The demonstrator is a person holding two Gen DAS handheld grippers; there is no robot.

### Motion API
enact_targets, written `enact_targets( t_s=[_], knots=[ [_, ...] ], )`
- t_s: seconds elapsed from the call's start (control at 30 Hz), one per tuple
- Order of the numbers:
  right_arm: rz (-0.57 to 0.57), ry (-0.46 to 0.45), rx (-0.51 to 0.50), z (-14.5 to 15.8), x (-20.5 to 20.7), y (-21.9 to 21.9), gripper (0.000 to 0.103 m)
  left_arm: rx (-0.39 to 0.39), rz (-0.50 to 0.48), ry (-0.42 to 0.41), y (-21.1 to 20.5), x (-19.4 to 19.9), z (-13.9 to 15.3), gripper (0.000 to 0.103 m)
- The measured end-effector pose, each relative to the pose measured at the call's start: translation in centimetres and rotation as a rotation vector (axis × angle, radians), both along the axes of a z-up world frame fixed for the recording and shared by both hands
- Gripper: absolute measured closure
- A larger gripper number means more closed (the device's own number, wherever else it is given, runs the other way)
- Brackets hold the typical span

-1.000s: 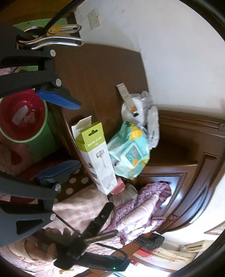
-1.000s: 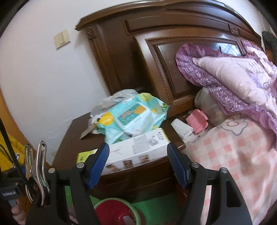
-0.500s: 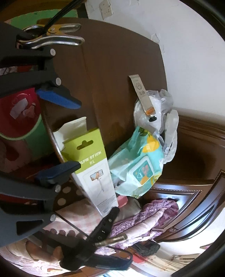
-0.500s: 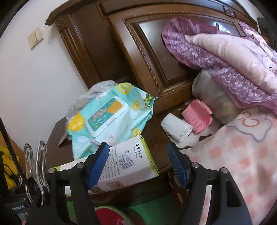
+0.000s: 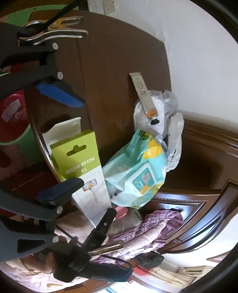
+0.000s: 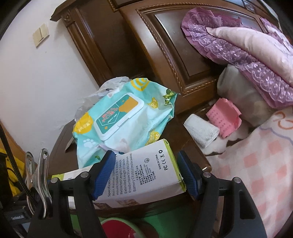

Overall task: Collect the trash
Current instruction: 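Lower the right tool onto the yellow-green box and close on it, then lift the box with the right tool and carry it over the red bin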

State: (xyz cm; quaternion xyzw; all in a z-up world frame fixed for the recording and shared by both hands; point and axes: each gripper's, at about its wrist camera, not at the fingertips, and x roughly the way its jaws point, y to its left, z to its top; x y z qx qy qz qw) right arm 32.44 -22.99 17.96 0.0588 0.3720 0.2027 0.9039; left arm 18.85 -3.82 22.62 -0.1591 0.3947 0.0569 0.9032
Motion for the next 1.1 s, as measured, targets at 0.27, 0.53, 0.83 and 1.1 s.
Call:
enact_targets(
  t_s=[0.27,0.53,0.83,1.1],
  knots=[
    [-0.019,0.006,-0.002,-0.3,-0.9,0.5,0.032,0.054,0.069,-0.023,0.7,-0.8,-0.1,0.012],
    [-0.039,-0.002,-0.006,-0.4,-1.4,1.0,0.032,-0.071,0.037,-0.016,1.6,-1.0,-0.8,0.012],
    [-0.034,0.014,0.026,-0.7,-1.5,1.1,0.032,-0.171,-0.006,-0.010,1.6,-0.6,-1.5,0.012],
    [0.011,0.017,0.035,-0.8,-3.1,2.0,0.031,-0.183,-0.039,-0.028,1.8,-0.8,-1.5,0.018]
  ],
)
